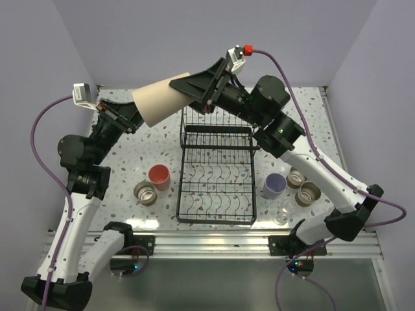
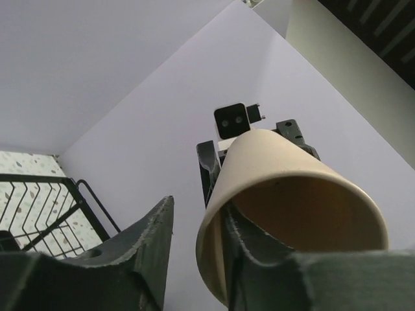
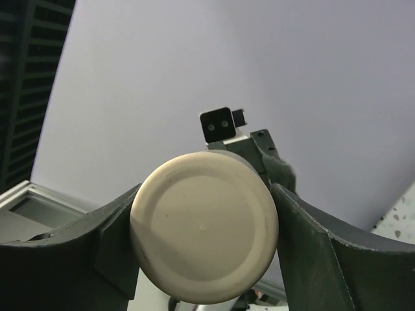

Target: Load the cups into the dish rack

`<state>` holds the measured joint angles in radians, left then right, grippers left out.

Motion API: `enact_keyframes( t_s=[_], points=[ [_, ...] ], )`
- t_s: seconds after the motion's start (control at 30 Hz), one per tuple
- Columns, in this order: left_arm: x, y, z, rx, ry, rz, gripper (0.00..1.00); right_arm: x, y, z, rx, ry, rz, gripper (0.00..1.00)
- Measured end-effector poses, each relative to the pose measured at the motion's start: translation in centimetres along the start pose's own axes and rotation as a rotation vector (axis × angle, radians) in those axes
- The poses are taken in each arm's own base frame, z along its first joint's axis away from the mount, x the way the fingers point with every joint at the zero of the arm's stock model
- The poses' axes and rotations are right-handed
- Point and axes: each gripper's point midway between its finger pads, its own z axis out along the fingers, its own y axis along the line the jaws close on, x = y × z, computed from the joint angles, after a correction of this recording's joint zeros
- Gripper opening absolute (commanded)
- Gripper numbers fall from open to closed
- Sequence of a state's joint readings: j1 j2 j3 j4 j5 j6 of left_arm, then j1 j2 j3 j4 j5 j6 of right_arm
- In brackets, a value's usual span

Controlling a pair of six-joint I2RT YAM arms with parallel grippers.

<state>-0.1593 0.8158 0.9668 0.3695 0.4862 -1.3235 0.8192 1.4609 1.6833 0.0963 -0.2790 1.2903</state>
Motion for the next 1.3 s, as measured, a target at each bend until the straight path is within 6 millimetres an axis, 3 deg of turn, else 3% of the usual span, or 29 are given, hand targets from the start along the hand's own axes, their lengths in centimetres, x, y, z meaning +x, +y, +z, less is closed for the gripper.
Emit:
enact_keyframes(
  t_s=[0.17,0.27,0.37,0.57,0.67,0.9,1.1,1.3],
  points=[
    [0.7,2.4,-0.2,-0.111,0.037,0.023,0.65,0.2,-0.7,-0.4,0.077,0.022,-0.078,0.05],
    [0.8,3.7,-0.7,-0.203,0.046,0.046,0.72,-0.5,-1.2,-1.0,0.12,0.016,-0.124,0.0],
    [0.6,5.3,-1.5,-0.315,0.042,0.073,0.72,-2.7,-2.3,-2.1,0.179,-0.02,-0.161,0.0],
    [0.1,9.2,-4.6,-0.595,0.015,0.114,0.72,-10.7,-6.6,-6.6,0.375,-0.171,-0.255,0.0],
    [0.0,10.8,-6.6,-0.719,0.01,0.139,0.72,-12.7,-8.5,-8.6,0.508,-0.196,-0.326,0.0],
    [0.2,13.0,-10.8,-0.914,0.01,0.194,0.72,-15.3,-9.5,-11.8,0.781,-0.193,-0.571,0.0],
    [0.1,13.5,-12.9,-0.992,0.01,0.235,0.71,-15.7,-14.7,-15.6,1.051,-0.109,-0.667,0.0],
    [0.1,13.1,-13.7,-1.003,0.002,0.25,0.71,-15.8,-19.0,-16.8,1.203,-0.026,-0.709,0.0]
  ],
)
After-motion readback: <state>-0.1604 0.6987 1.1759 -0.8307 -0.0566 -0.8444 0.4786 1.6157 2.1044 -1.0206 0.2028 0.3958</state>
